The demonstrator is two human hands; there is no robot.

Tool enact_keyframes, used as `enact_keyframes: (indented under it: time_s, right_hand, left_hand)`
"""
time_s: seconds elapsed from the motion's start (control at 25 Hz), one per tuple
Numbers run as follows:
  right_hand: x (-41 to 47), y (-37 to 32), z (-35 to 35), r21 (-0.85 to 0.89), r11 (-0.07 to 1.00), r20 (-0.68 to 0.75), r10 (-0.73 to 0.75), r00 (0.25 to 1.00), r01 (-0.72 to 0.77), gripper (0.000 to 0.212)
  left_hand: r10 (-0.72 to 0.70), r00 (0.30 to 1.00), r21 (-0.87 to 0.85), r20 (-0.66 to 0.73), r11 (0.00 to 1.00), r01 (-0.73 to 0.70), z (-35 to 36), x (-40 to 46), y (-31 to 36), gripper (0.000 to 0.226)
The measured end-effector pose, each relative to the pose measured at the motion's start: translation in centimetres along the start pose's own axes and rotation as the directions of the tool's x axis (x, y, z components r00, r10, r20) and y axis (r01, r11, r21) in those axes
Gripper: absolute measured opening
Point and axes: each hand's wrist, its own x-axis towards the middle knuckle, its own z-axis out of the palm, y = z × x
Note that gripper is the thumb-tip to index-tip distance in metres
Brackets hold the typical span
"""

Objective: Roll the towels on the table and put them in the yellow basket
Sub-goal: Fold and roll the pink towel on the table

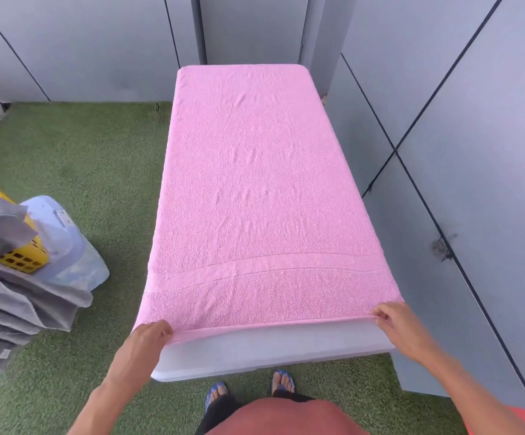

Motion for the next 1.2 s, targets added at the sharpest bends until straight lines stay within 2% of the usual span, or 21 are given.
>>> enact_keyframes:
  time_s: [0.08, 0.12, 0.2, 0.28, 0.4, 0.52, 0.64, 0.76, 0.84, 0.96, 1.04, 1.12, 1.2]
  right_hand:
    - [0.9, -0.4, -1.3, 0.017, 0.998, 0.129, 0.056, 0.99, -0.058, 0.018]
    - [1.5, -0.7, -1.8, 0.025, 0.995, 0.158, 0.093, 0.983, -0.099, 0.02]
    - [2.0, -1.4, -2.1, 0.011, 0.985, 0.072, 0.171, 0.983, -0.172, 0.023]
    - [1.4, -2.0, -1.5, -0.039, 0.972, -0.104, 0.225, 0.969, -0.23, 0.022]
    - [-0.1, -1.9, 0.1, 0.065, 0.99, -0.182, 0.136, 0.974, -0.126, 0.021]
    - [-0.8, -0.7, 0.7, 0.004, 0.996, -0.19, 0.085, 0.978, -0.085, 0.017]
    - [-0.6, 0.1, 0.7, -0.041, 0.996, -0.197, 0.072, 0.978, -0.081, 0.02]
    - [-0.2, 0.1, 0.5, 0.014, 0.998, -0.224, 0.07, 0.972, -0.069, 0.019]
    - [-0.2, 0.4, 0.5, 0.026, 0.998, -0.247, 0.065, 0.967, -0.061, 0.021]
    - [-0.3, 1.3, 0.2, -0.007, 0.999, -0.196, 0.036, 0.98, -0.038, 0.019]
    - [0.0, 1.5, -0.9, -0.003, 0.999, -0.066, 0.039, 0.997, -0.04, 0.018]
    - [0.7, 1.2, -2.6, 0.03, 0.996, 0.07, 0.081, 0.994, -0.084, 0.017]
    - [2.0, 1.3, -3.6, 0.075, 0.987, 0.112, 0.133, 0.985, -0.141, 0.018]
  left_hand:
    - [-0.008, 1.0, 0.057, 0.005, 0.998, 0.008, -0.3, 0.7, 0.5, 0.009]
    - [0.02, 0.999, 0.121, -0.048, 0.993, -0.014, -0.4, 1.0, 0.9, 0.006]
    - [0.099, 0.982, 0.254, -0.16, 0.965, -0.056, 0.0, 1.2, 1.4, 0.004]
    - [0.14, 0.968, 0.266, -0.21, 0.961, -0.082, 1.0, 0.3, 1.7, 0.018]
    - [0.184, 0.957, 0.227, -0.226, 0.965, -0.132, 2.9, -1.3, 1.0, 0.028]
    - [0.233, 0.943, 0.219, -0.237, 0.959, -0.182, 4.2, -1.6, -0.4, 0.04]
    - [0.126, 0.966, 0.145, -0.226, 0.985, -0.094, 4.3, -1.8, -0.4, 0.042]
    - [0.166, 0.957, 0.212, -0.239, 0.97, -0.116, 4.1, -1.3, -0.1, 0.049]
    - [0.19, 0.95, 0.252, -0.247, 0.959, -0.127, 3.7, -0.9, -0.2, 0.044]
    - [0.218, 0.959, 0.246, -0.18, 0.954, -0.17, 2.8, -1.0, -0.7, 0.028]
    - [0.207, 0.975, 0.237, -0.079, 0.954, -0.183, 1.5, -1.1, -0.7, 0.019]
    - [0.103, 0.994, 0.18, 0.04, 0.978, -0.108, -0.1, 0.0, -0.4, 0.014]
    - [-0.041, 0.988, 0.094, 0.151, 0.995, 0.027, -1.1, 2.0, -0.3, 0.012]
